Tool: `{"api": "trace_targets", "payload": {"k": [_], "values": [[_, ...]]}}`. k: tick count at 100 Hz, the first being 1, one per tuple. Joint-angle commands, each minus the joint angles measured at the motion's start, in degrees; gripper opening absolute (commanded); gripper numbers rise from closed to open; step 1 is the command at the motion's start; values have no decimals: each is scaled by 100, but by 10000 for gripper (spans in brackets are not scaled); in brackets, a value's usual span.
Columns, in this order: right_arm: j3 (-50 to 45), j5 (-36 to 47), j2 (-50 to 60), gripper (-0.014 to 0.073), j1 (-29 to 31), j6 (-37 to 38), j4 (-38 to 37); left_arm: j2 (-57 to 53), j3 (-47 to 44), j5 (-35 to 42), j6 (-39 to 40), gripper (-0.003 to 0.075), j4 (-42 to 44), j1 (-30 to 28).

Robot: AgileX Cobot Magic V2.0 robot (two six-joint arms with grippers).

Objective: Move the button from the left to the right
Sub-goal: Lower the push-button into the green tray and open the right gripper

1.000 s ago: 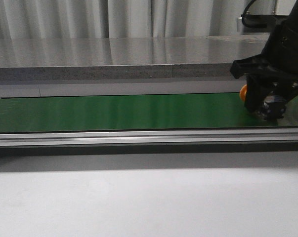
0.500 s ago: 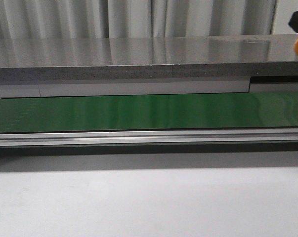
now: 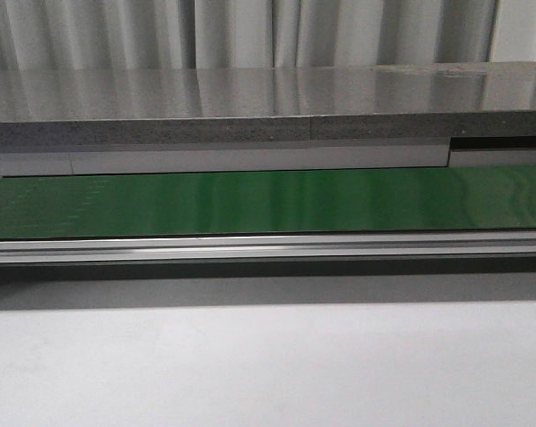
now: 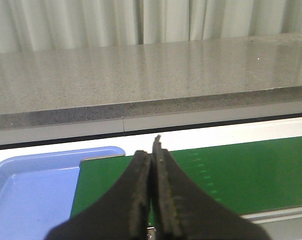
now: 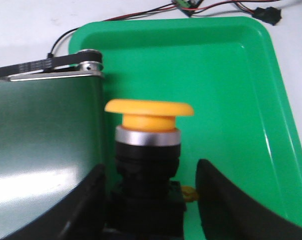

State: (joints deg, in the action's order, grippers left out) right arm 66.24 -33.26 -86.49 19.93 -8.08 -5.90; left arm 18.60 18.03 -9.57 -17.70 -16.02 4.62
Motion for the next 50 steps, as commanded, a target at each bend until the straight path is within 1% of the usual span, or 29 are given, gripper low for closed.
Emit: {"api": "trace_targets", "payload": {"k": [1,22,50], "values": [[161,431,74,174,186,-120,-69,37,163,470,-3,-20,-59,42],[161,547,-520,174,365,-216,-69,37,163,467,-3,-20,-59,42],[161,716,-1184,174,377,-232,-69,37,163,467,-3,-20,-59,42]]}}
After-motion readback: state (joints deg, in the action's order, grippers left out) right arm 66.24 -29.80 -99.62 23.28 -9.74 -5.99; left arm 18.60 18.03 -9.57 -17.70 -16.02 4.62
